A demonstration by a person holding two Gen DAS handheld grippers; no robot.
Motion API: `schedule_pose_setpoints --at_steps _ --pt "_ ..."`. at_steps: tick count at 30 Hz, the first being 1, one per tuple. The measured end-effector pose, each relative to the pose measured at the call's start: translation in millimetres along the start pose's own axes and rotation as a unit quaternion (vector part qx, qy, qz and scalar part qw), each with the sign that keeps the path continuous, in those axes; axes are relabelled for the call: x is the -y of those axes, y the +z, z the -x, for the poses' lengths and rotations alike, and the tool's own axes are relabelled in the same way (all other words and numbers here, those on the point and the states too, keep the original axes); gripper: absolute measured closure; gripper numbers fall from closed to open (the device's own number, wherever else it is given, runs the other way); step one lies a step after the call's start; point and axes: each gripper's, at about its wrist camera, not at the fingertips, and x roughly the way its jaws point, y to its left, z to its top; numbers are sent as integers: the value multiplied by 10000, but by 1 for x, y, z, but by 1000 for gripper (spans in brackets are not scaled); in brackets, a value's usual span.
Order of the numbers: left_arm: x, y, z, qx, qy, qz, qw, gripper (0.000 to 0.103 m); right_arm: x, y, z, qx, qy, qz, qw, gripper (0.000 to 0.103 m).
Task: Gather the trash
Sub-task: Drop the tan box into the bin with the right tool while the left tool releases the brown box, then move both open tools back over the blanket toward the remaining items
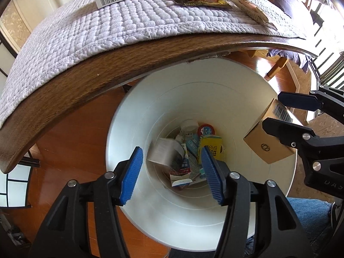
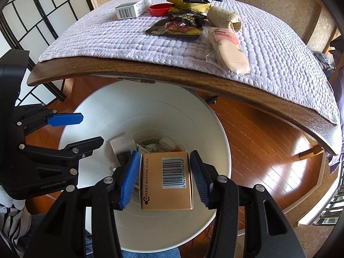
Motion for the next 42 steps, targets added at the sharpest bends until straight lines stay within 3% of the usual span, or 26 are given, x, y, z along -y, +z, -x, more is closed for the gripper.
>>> schedule_pose_setpoints --at_steps 14,22,27,31,36,42 --pt "-4 5 6 148 3 8 9999 40 0 2 4 72 -45 61 9999 55" --pt "-8 14 30 424 -23 -16 9991 40 -6 12 34 474 -183 231 9984 55" --pt "-13 25 62 808 -48 -62 9967 40 7 22 56 816 -239 100 9963 55" --pt "-24 43 85 1152 -20 -11 9933 40 22 33 63 986 -262 -88 9947 55" --pt "-47 79 94 1493 293 74 9883 40 35 46 59 1021 -383 -203 9938 55" --pt "-72 123 78 1489 355 384 9875 40 47 60 48 1006 -424 -302 9936 55"
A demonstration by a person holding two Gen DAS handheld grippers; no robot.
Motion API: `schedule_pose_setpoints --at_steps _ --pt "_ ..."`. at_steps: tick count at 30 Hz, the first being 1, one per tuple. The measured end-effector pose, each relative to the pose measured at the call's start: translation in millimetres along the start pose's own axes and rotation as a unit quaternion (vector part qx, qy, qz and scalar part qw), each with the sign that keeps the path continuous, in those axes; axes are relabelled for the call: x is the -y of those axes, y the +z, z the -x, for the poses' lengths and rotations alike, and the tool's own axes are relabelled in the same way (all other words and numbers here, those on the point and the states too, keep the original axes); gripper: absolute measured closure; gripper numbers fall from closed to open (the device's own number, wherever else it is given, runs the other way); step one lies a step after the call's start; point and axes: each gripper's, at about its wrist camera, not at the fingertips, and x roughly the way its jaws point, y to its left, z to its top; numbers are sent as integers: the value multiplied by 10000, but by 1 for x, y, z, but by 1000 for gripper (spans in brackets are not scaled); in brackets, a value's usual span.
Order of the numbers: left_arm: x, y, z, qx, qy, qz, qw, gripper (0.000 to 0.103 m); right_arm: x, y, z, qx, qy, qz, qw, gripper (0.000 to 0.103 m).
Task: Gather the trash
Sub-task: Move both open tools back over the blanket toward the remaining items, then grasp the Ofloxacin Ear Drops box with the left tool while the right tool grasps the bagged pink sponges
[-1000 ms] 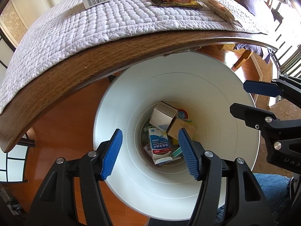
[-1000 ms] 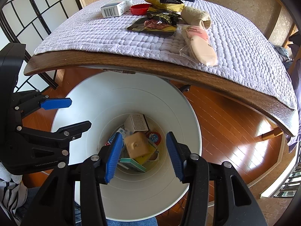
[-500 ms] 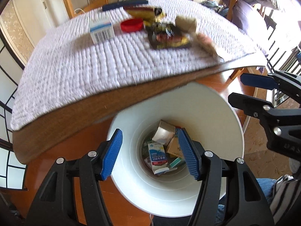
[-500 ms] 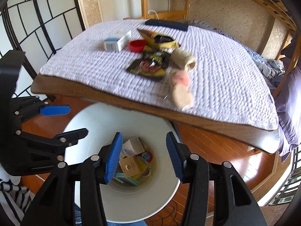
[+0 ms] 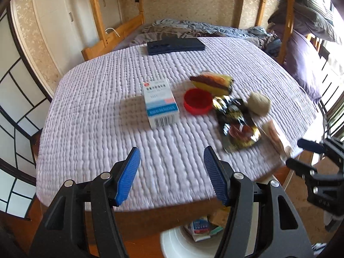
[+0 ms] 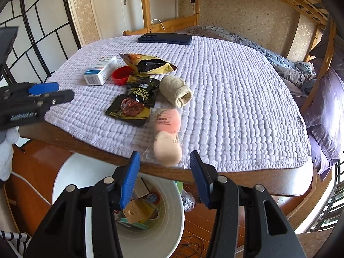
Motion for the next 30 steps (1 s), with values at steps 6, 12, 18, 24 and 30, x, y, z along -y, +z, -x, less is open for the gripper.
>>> schedule_pose_setpoints --at_steps 6,12,18,24,30 --pt "-10 31 -32 -37 140 105 9998 40 1 10 -12 -31 11 -6 10000 55" --pt "-16 46 -56 -166 221 213 9994 40 7 16 -23 -105 1 -48 9999 55" --pt "-19 55 -73 -265 202 221 9992 40 9 20 -32 -184 36 -48 9998 55" --pt "-20 58 -82 -335 165 213 9991 40 6 25 -36 -201 60 38 9998 55" --pt "-19 59 -86 -336 178 150 9992 50 4 30 -43 -248 46 164 9995 63"
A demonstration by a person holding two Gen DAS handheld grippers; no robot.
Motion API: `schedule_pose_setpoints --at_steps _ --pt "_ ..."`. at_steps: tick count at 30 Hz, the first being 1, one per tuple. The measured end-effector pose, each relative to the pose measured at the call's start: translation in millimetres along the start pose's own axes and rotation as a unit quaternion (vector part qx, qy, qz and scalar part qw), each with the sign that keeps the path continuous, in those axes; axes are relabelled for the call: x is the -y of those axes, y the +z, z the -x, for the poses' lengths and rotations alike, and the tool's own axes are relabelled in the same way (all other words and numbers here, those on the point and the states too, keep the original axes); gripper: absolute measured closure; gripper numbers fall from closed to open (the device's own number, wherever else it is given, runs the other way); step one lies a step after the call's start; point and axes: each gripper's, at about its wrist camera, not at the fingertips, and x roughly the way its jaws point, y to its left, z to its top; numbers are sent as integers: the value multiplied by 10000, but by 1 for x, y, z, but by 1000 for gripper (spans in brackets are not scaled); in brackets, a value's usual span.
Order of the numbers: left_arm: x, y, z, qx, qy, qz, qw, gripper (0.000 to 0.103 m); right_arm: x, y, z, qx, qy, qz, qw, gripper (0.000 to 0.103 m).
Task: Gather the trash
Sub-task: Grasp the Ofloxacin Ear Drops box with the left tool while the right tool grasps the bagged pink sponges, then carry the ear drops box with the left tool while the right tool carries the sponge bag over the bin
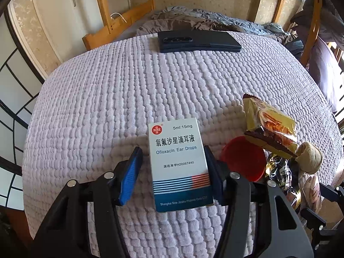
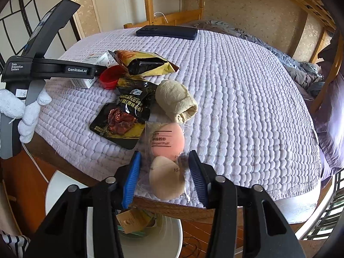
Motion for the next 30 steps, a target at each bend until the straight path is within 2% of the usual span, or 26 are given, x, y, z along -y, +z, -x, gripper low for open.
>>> schedule_pose_setpoints --at_steps 3,30 --pt "1 0 1 25 -43 -32 10000 59 1 1 1 22 35 -12 10000 65" --pt "4 -52 44 82 -347 59 9993 59 -6 -19 34 204 239 -263 9992 65"
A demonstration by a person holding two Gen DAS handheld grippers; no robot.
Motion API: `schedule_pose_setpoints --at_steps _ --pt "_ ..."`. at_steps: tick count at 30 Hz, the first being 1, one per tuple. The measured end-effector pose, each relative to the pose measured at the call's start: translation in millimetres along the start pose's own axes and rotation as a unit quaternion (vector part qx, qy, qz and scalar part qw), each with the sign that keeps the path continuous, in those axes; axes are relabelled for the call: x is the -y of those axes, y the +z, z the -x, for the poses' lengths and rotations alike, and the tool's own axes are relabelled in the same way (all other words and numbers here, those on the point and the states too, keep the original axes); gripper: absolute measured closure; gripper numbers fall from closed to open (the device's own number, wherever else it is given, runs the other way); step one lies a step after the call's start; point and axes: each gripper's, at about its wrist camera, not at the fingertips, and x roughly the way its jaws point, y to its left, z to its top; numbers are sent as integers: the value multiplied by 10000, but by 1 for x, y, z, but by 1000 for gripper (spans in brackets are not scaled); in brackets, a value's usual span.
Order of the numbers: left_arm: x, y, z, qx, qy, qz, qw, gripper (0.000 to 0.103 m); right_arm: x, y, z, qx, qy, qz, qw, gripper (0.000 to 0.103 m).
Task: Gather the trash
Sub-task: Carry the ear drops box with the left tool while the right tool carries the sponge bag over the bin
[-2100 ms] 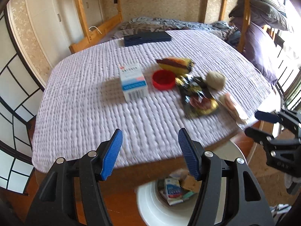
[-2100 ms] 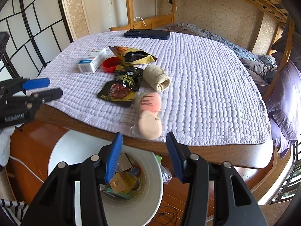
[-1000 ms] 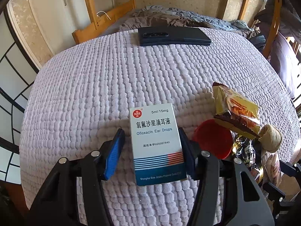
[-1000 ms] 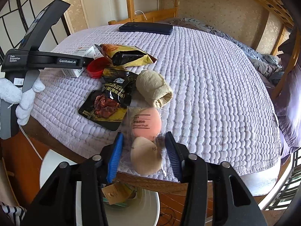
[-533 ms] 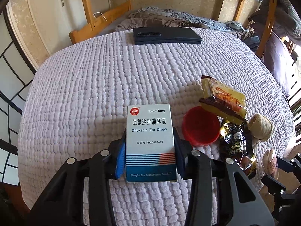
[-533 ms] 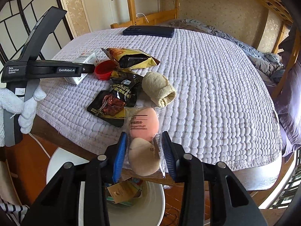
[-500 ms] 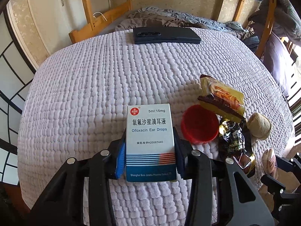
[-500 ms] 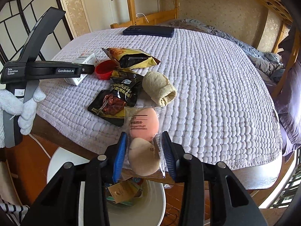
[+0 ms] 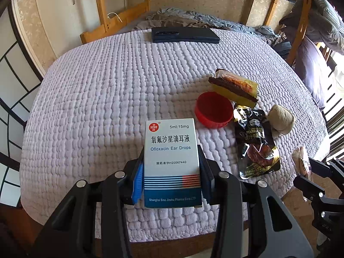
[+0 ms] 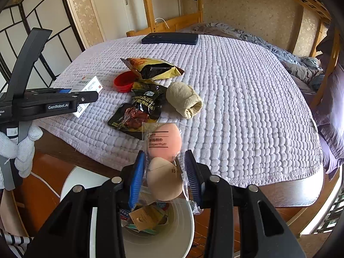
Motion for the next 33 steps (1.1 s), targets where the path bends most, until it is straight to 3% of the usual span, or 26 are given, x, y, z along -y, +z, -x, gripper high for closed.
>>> schedule_pose_setpoints --at_steps 33 --pt "29 -66 37 -61 -168 -121 9998 59 -24 -24 18 -4 134 220 9997 65"
